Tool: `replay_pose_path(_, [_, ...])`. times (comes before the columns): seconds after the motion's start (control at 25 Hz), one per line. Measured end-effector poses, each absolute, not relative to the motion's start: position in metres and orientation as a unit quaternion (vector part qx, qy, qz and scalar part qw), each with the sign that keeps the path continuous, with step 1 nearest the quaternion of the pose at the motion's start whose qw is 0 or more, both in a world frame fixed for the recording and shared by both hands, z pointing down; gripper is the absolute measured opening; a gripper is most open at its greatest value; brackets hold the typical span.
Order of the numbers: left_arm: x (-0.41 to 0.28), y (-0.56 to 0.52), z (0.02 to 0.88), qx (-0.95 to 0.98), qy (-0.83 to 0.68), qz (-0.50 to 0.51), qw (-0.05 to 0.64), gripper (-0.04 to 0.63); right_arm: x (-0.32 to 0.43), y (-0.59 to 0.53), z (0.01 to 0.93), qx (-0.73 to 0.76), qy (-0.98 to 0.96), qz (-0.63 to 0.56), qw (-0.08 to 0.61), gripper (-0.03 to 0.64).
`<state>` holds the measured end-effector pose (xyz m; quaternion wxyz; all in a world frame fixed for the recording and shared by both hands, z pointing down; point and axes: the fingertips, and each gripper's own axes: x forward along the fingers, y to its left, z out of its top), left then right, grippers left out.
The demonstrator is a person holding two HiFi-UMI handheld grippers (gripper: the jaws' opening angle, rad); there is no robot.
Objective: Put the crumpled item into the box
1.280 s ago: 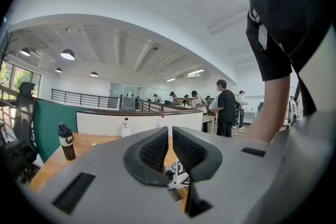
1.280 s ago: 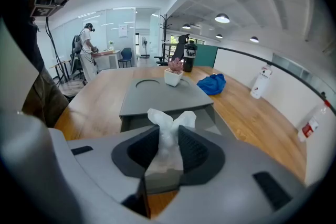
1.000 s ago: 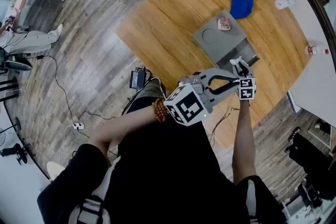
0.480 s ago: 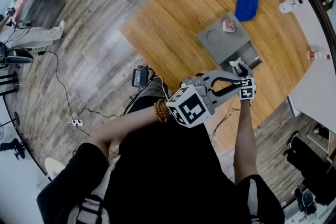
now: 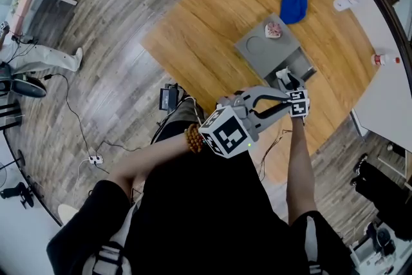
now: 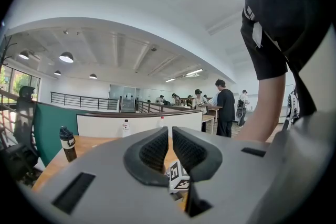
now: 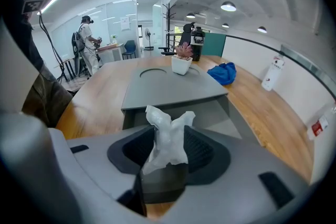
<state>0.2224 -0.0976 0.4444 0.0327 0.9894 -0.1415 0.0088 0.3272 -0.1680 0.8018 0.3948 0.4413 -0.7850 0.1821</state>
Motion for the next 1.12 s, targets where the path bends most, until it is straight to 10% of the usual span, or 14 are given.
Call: replay_pose_path(1.12, [0.201, -0.098, 0.394, 0.994, -0.083, -0.076, 0.016, 0.041, 0.305, -0.204, 0.64, 0.554, -0.769, 0.088, 0.308, 0.222])
